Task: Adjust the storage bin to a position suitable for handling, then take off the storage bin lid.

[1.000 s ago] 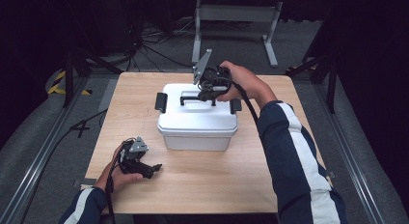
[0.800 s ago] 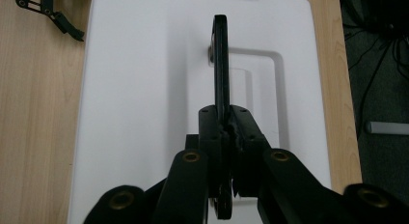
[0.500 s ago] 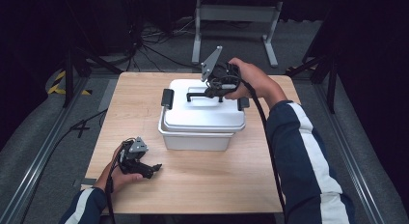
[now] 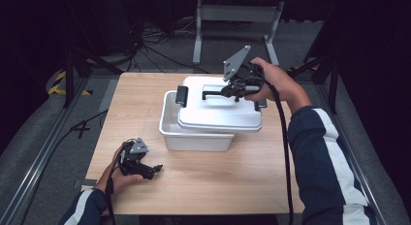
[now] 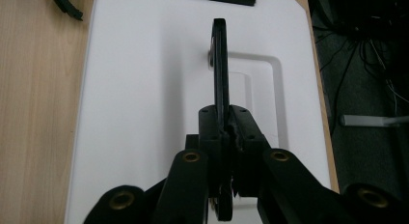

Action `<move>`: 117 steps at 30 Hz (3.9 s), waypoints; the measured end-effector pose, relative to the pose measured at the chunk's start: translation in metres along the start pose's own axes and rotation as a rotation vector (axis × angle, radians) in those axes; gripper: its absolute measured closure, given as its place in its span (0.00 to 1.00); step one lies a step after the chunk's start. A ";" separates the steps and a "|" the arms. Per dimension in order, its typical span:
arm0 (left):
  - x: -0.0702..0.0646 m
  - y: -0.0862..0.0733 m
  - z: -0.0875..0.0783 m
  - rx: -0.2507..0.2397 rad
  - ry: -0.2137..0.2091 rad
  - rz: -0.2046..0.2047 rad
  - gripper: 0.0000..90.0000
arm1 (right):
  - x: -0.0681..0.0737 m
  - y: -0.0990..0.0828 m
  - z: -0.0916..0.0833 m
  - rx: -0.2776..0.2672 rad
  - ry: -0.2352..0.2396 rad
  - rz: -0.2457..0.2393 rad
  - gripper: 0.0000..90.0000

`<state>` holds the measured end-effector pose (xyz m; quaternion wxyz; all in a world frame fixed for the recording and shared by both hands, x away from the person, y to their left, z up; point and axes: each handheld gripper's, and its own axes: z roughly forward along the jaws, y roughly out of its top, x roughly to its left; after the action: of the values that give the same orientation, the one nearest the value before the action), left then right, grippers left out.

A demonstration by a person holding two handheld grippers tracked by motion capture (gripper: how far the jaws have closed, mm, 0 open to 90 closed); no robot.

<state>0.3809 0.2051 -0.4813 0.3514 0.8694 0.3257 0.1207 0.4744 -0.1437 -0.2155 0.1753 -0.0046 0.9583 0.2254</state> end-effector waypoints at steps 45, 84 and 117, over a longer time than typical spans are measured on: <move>0.000 0.000 0.001 -0.008 0.013 -0.001 0.02 | 0.031 -0.154 -0.080 0.060 -0.082 0.196 0.95; 0.000 0.000 0.000 -0.008 0.013 -0.001 0.02 | 0.026 -0.206 0.027 0.137 0.005 0.278 0.95; 0.000 0.000 0.000 -0.008 0.013 -0.001 0.02 | 0.031 -0.221 0.050 0.104 0.008 0.346 0.91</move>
<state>0.3808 0.2049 -0.4818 0.3528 0.8671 0.3278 0.1274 0.4820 -0.3181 -0.3632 0.1302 0.1686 0.9559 0.2023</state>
